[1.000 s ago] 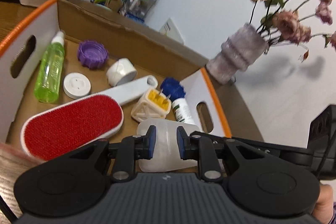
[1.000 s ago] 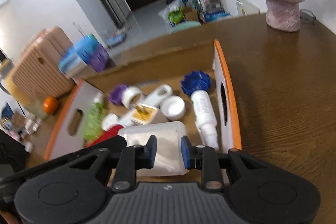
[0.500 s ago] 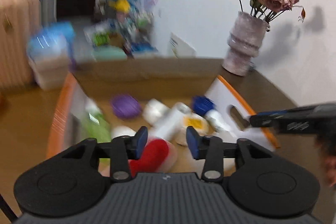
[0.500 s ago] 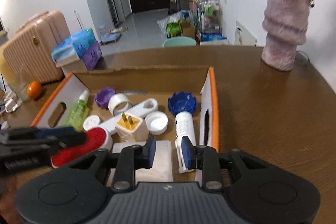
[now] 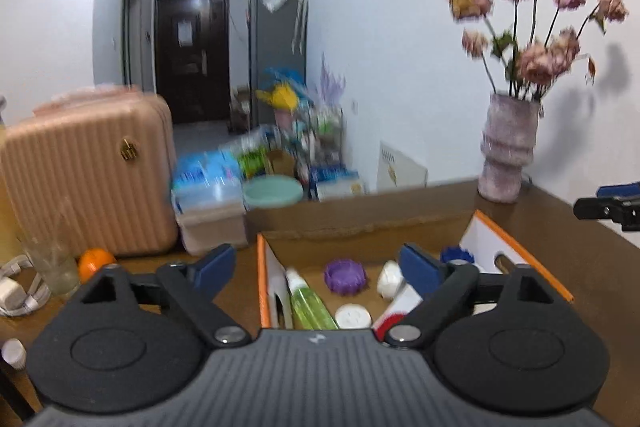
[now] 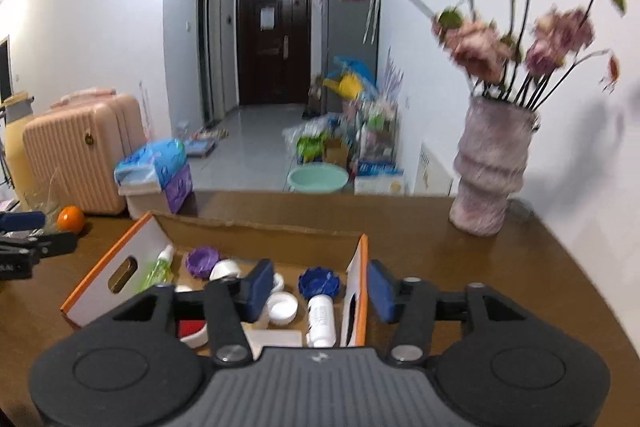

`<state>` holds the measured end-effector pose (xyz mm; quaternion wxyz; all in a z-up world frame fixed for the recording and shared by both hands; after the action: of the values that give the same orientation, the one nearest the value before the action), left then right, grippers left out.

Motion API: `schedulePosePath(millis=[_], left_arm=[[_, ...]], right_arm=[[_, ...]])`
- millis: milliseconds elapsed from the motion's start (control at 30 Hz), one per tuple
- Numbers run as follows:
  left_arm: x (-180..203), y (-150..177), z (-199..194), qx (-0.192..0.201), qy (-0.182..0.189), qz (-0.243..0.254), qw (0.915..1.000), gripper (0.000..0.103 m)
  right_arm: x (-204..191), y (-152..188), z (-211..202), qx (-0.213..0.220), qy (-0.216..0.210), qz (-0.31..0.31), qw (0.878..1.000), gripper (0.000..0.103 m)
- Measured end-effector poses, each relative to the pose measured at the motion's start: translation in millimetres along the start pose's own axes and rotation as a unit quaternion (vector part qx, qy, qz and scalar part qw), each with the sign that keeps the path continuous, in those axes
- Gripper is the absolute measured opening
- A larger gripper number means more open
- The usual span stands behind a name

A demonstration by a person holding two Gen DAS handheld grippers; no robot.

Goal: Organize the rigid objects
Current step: 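Withdraw both tools from the box back from the table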

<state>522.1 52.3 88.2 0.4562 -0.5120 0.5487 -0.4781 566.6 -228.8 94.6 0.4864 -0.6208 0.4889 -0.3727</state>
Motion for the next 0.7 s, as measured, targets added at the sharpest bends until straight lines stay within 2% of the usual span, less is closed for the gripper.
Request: schedulePosePath(millis=[167, 267, 467, 700], left_arm=[[-1, -14, -28, 0.089, -0.002, 0.012, 0.996, 0.101], [-2, -15, -40, 0.105, 0.005, -0.004, 0.9944, 0.103], [-5, -15, -62, 0.121, 0.006, -0.011, 0.9926, 0.103], [-6, -7, -93, 0.121, -0.005, -0.011, 0.9926, 0.103]], right_arm=[[-3, 5, -27, 0.097, -0.012, -0.014, 0.995, 0.074], [-5, 12, -35, 0.129, -0.012, -0.01, 0.992, 0.078], [-7, 23, -50, 0.14, 0.008, -0.002, 0.99, 0.08], [-13, 33, -73, 0.14, 0.007, -0.002, 0.99, 0.081]])
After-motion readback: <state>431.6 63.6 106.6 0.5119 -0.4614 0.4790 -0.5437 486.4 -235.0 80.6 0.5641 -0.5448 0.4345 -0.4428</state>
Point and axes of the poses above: each gripper's, at about its wrist camera, not at the fingertips, and z roughly the way its jaws point, x to its right, y to its underside, the point moved 7 cm from there along z, roughly the way its jaws point, and after that the axes turned 15 degrees about x, right-handed, at the moved point
